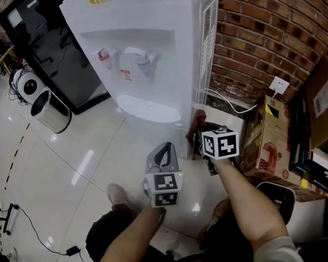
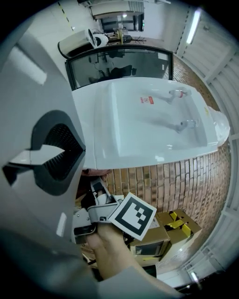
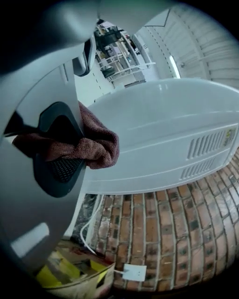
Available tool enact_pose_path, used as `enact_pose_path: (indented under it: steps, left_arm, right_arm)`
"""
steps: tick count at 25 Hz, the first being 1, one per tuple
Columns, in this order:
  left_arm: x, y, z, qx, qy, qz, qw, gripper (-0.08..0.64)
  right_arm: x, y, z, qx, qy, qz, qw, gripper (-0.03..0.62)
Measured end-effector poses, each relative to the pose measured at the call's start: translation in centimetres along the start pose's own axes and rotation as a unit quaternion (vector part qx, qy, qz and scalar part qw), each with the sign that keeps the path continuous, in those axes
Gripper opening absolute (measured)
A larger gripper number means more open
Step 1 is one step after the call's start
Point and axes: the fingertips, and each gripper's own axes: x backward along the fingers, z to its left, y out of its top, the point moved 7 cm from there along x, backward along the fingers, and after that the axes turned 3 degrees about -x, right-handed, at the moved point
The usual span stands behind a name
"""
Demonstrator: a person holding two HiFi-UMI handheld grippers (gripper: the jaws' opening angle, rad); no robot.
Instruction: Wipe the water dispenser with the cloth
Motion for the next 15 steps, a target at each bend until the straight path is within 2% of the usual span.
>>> enact_pose_path:
  steps: [4,11,13,15]
  left_arm:
    - [-1.3,-2.6,-0.4,-0.010,-0.019,0.035,0.9992,0.000]
    - [-4.0,-7.2,-1.9,-0.006,-0.056,0.104,0.9929,0.000]
    - [-4.4,-8.3,-2.6,-0.011,-0.071,0.121,0.9900,0.000]
    - [-4.6,-8.7,-3.4,-0.020,-0.089,0.130,0.9873,0.000]
  right_arm:
    - [-2.0,-2.8,-0.9,-0.031,-0.004,0.040,0.999,0.083]
    - [-4.5,-7.0,-1.5,-0.031,0.022,0.122,0.992,0.084]
    - [-5.2,-7.9,-1.5,-0.026,0.022,0.142,0.989,0.084]
    - [-5.9,-8.9,-1.8,-0.040,0.021,0.154,0.987,0.085]
